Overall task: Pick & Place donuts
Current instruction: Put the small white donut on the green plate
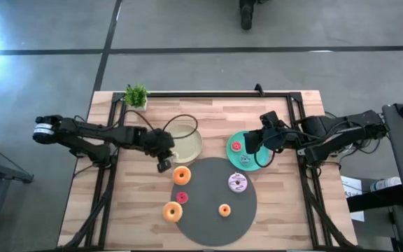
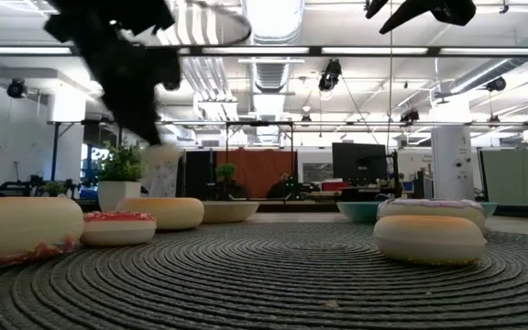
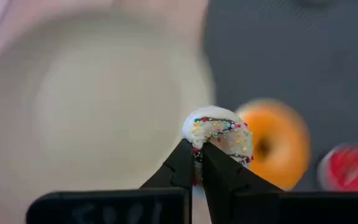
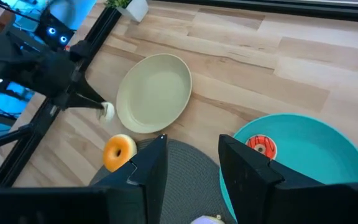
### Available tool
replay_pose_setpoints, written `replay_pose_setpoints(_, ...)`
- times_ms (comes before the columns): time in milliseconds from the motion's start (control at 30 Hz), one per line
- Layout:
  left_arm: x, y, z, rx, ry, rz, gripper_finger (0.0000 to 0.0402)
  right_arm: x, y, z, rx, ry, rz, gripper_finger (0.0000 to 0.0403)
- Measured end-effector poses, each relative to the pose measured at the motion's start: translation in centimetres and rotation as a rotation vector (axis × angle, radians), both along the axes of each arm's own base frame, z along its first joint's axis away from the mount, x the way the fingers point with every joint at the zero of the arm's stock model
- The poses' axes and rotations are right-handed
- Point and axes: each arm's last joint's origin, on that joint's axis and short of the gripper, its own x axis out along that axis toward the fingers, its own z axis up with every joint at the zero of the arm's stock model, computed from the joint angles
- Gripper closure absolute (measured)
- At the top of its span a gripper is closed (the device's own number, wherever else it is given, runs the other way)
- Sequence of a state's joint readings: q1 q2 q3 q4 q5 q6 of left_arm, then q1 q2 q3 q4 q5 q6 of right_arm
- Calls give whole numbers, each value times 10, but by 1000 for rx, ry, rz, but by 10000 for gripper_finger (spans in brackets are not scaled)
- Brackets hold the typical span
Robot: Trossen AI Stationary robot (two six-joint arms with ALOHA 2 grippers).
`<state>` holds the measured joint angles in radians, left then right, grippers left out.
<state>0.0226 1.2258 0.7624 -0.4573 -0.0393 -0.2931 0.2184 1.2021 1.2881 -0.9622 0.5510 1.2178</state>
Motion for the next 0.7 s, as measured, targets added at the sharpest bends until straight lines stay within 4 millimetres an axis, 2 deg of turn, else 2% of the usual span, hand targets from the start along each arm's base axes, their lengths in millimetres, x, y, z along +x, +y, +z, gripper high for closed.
replay_pose_setpoints(133, 34, 4, 8, 28, -116, -65, 401, -5, 1, 6, -36, -25, -7, 268)
replay_pose_setpoints(300, 94, 14, -1, 44, -125, -135, 401, -20, -1, 18, -49, -89, -25, 268)
replay_pose_setpoints(467, 155, 21, -1, 62, -184, -196, 402, -32, -3, 19, -35, -65, -37, 268)
replay_pose_setpoints(700, 220, 28, -8, 90, -193, -220, 401, -44, -2, 22, -53, -67, -37, 268)
